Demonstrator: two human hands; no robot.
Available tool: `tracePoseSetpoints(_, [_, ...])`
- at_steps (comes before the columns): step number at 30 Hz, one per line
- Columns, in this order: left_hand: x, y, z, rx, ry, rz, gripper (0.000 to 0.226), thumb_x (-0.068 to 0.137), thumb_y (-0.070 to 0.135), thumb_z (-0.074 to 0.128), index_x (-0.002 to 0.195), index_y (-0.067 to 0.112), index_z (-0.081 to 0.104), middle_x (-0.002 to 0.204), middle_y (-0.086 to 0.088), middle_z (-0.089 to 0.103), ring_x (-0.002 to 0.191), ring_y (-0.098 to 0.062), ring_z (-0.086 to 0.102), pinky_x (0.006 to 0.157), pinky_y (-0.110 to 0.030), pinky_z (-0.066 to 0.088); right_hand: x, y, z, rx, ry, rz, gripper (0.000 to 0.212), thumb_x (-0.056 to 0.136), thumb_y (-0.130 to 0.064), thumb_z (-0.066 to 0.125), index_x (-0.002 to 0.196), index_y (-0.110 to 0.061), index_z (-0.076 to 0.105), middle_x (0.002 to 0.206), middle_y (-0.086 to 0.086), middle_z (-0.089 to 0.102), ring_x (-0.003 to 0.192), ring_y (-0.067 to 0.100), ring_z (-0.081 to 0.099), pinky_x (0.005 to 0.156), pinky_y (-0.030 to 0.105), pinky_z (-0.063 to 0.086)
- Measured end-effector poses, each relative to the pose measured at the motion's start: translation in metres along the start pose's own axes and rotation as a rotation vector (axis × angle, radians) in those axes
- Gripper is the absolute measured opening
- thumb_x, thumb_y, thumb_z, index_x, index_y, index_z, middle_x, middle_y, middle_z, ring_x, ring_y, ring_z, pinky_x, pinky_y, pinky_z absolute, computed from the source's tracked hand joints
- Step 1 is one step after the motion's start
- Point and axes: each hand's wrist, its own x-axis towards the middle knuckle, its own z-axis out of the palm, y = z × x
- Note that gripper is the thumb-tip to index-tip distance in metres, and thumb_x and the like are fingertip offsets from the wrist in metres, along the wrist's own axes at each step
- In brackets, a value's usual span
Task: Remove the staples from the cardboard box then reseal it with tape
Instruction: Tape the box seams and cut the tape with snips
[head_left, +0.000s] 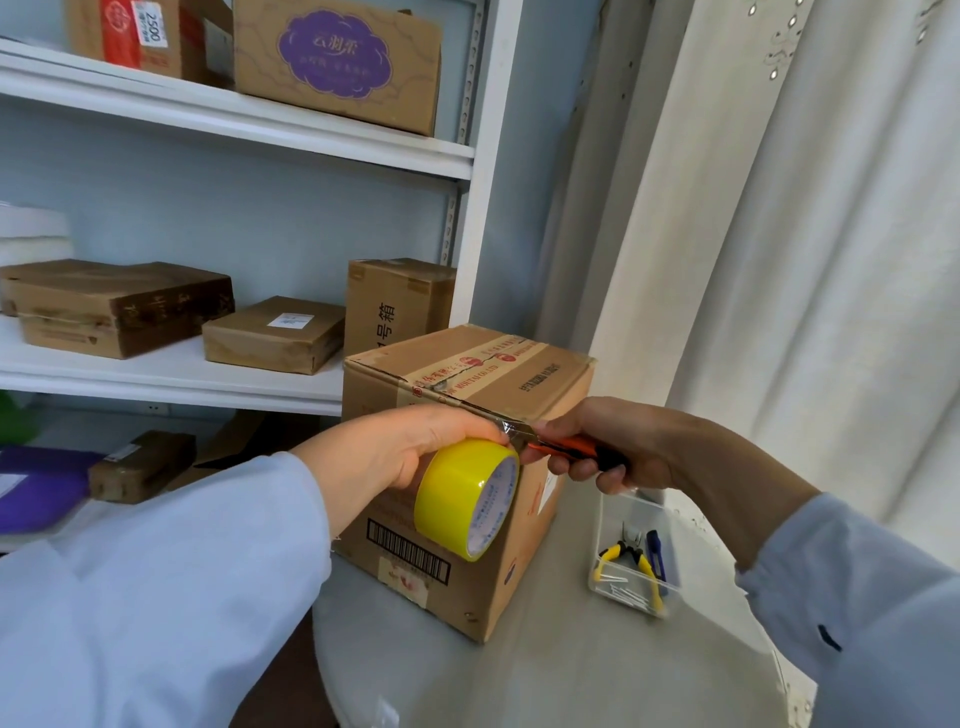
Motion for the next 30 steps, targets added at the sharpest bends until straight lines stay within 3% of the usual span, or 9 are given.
tracePoseSetpoints(6, [0.001, -0.001, 0.0, -0.005, -0.012, -0.009, 0.018, 0.084, 0.027, 0.068, 0.083, 0.009, 0.063, 0.055, -0.009, 0.064, 0.059, -0.023, 0.059, 0.07, -0.034, 0.051, 0.001, 0.007, 0.005, -0.048, 0.064, -0.049, 0.025, 0.097, -0.026, 0.05, 0.092, -0.008, 0.067, 0.059, -0.002, 0.046, 0.042, 0.004, 0.031, 0.033, 0.013, 0.02])
tracePoseSetpoints(12, [0.005, -0.005, -0.005, -0.037, -0.034, -0.002, 0.029, 0.082, 0.032, 0.07, 0.1, 0.011, 0.064, 0.074, -0.011, 0.067, 0.069, -0.025, 0.063, 0.081, -0.039, 0.052, -0.028, -0.014, -0.004, -0.369, 0.259, -0.225, 0.016, 0.094, -0.023, 0.055, 0.102, -0.014, 0.065, 0.062, -0.002, 0.046, 0.049, 0.006, 0.034, 0.039, 0.014, 0.026])
tracePoseSetpoints(16, [0.005, -0.004, -0.003, -0.106, -0.053, -0.003, 0.02, 0.086, 0.03, 0.067, 0.091, 0.012, 0.065, 0.068, -0.01, 0.067, 0.061, -0.023, 0.062, 0.067, -0.033, 0.053, -0.01, -0.022, 0.011, -0.327, 0.425, -0.401, 0.025, 0.097, -0.03, 0.051, 0.106, -0.01, 0.064, 0.075, 0.001, 0.058, 0.063, 0.01, 0.048, 0.049, 0.018, 0.035])
tracePoseSetpoints(20, [0.006, -0.007, -0.001, -0.129, -0.06, 0.043, 0.018, 0.09, 0.021, 0.061, 0.075, 0.012, 0.066, 0.059, -0.007, 0.064, 0.049, -0.019, 0.06, 0.052, -0.024, 0.051, 0.022, -0.009, 0.032, -0.309, 0.487, -0.428, 0.028, 0.093, -0.037, 0.056, 0.104, -0.014, 0.066, 0.098, 0.004, 0.064, 0.086, 0.018, 0.057, 0.066, 0.029, 0.043])
tracePoseSetpoints(23, [0.009, -0.027, -0.004, -0.001, -0.037, 0.058, 0.033, 0.091, 0.017, 0.06, 0.059, 0.014, 0.07, 0.065, -0.009, 0.065, 0.062, -0.023, 0.059, 0.067, -0.028, 0.048, 0.029, -0.007, 0.03, -0.272, 0.502, -0.403, 0.03, 0.092, -0.039, 0.056, 0.105, -0.014, 0.067, 0.104, 0.004, 0.064, 0.097, 0.02, 0.056, 0.075, 0.032, 0.042])
tracePoseSetpoints(26, [0.006, -0.05, -0.012, 0.049, 0.05, 0.133, 0.031, 0.09, 0.017, 0.062, 0.061, 0.015, 0.073, 0.073, -0.006, 0.069, 0.075, -0.022, 0.062, 0.08, -0.034, 0.048, 0.026, -0.007, 0.026, -0.245, 0.462, -0.399, 0.031, 0.095, -0.037, 0.053, 0.111, -0.014, 0.066, 0.11, 0.001, 0.064, 0.102, 0.018, 0.056, 0.074, 0.027, 0.041])
tracePoseSetpoints(30, [-0.009, -0.046, -0.024, 0.239, 0.253, 0.418, 0.019, 0.087, 0.027, 0.066, 0.071, 0.026, 0.076, 0.099, 0.007, 0.066, 0.104, -0.016, 0.056, 0.101, -0.037, 0.039, 0.034, -0.008, 0.027, -0.349, 0.53, -0.394, 0.036, 0.091, -0.044, 0.052, 0.109, -0.016, 0.065, 0.112, 0.002, 0.065, 0.104, 0.021, 0.058, 0.09, 0.039, 0.049])
